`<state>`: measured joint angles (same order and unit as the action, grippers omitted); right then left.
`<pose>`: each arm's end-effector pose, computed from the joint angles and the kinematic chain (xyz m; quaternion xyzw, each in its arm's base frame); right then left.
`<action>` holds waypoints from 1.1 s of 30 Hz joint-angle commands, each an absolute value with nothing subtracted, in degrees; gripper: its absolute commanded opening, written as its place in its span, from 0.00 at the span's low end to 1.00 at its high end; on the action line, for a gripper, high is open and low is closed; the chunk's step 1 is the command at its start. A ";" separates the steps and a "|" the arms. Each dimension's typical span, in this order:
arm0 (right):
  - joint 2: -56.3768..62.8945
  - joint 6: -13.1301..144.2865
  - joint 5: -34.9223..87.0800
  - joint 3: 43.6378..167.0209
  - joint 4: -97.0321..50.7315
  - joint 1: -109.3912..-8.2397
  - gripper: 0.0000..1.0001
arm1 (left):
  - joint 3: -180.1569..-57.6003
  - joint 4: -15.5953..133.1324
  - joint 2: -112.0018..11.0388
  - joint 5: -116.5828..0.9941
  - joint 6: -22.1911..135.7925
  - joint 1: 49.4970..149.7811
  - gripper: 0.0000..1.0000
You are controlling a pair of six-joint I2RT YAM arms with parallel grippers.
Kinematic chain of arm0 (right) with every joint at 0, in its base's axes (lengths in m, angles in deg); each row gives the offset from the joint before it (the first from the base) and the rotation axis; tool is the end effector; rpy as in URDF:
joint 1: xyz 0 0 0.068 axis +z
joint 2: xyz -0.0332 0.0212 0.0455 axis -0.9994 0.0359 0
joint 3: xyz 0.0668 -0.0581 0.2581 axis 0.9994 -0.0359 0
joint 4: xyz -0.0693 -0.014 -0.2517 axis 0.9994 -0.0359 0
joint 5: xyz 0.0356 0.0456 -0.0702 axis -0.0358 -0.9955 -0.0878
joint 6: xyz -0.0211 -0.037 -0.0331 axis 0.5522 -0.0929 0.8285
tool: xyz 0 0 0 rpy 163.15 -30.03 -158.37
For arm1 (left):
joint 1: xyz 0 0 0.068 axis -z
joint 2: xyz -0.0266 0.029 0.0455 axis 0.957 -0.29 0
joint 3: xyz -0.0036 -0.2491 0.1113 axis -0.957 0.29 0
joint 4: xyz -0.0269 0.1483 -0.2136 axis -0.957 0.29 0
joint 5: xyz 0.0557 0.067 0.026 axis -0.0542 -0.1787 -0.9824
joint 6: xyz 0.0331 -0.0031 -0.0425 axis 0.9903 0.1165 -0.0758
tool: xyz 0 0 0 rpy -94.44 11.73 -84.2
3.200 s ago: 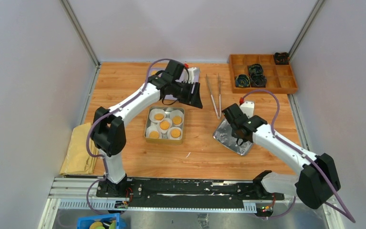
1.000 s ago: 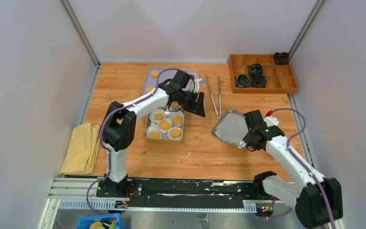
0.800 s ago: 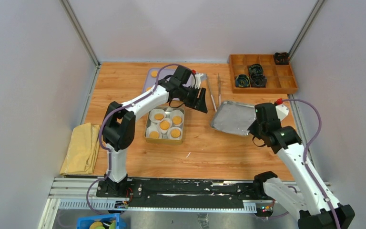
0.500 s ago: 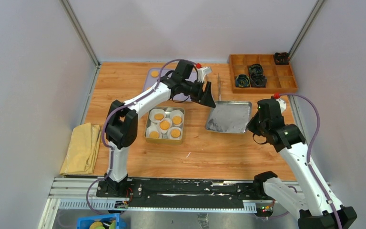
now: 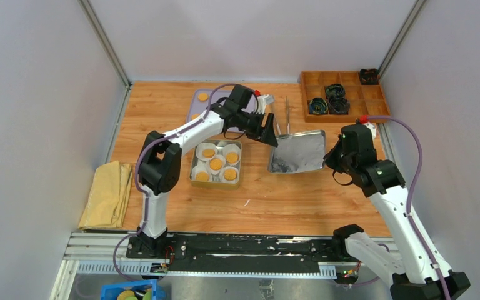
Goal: Pack the cookies
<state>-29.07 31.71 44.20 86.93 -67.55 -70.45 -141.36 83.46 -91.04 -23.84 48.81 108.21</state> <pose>0.1613 0.0439 0.3427 0.2190 0.8629 0.1466 0.4313 0.3611 -0.2828 0.2481 0.2555 0.8316 -0.4620 0.1724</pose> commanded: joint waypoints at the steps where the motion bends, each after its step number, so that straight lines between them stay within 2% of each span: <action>1: -29.16 32.99 44.17 88.33 -67.91 -70.11 0.00 | -142.48 93.15 -83.51 -35.68 52.42 107.67 0.66; 5: -29.34 32.79 43.26 88.80 -67.06 -70.11 0.00 | -140.26 95.49 -81.79 -39.42 52.78 107.68 0.67; 19: -30.00 31.99 40.72 89.42 -63.68 -70.01 0.00 | -128.36 81.53 -81.42 -29.70 44.91 108.12 0.67; 27: -22.82 35.29 37.38 88.91 -62.95 -69.68 0.00 | -127.16 78.66 -79.73 -28.25 43.84 108.56 0.67; 33: -18.54 32.83 39.44 78.25 -61.90 -67.56 0.21 | -128.21 79.86 -79.34 -30.18 44.88 108.57 0.66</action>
